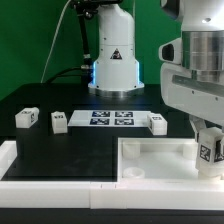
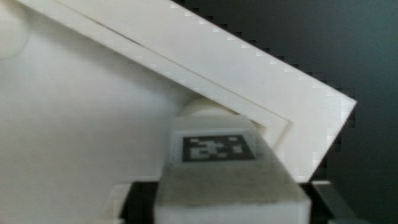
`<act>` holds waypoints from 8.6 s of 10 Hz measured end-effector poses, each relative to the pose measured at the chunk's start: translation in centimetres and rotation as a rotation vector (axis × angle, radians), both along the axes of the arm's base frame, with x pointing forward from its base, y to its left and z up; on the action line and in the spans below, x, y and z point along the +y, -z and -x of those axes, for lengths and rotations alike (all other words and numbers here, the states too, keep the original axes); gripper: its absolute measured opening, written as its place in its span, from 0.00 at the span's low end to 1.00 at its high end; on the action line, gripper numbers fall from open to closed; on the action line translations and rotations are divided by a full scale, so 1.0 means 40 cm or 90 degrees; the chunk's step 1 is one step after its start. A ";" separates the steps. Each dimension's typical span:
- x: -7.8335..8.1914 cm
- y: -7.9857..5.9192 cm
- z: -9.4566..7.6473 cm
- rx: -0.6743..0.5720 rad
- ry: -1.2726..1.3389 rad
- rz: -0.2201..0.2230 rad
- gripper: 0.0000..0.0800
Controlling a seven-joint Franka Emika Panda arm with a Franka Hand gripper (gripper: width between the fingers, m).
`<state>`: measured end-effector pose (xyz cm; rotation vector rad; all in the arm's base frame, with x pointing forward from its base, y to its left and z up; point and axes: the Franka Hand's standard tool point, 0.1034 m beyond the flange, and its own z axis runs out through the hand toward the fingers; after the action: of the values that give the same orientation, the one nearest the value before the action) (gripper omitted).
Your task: Assemble one leg
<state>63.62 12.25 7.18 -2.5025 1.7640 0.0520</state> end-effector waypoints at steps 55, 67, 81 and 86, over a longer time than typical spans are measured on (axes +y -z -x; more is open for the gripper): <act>-0.007 0.001 -0.001 0.030 -0.060 0.050 0.36; 0.000 -0.011 -0.017 -0.042 -0.691 0.049 0.81; -0.011 -0.005 -0.016 -0.022 -0.467 0.034 0.36; -0.016 -0.005 -0.013 0.010 -0.148 0.031 0.37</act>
Offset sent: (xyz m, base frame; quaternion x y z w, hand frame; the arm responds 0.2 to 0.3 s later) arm -0.0027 0.0093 0.0090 -0.0590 0.0004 -0.1853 0.9809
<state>64.14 11.63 7.39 -2.7360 1.4879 0.0435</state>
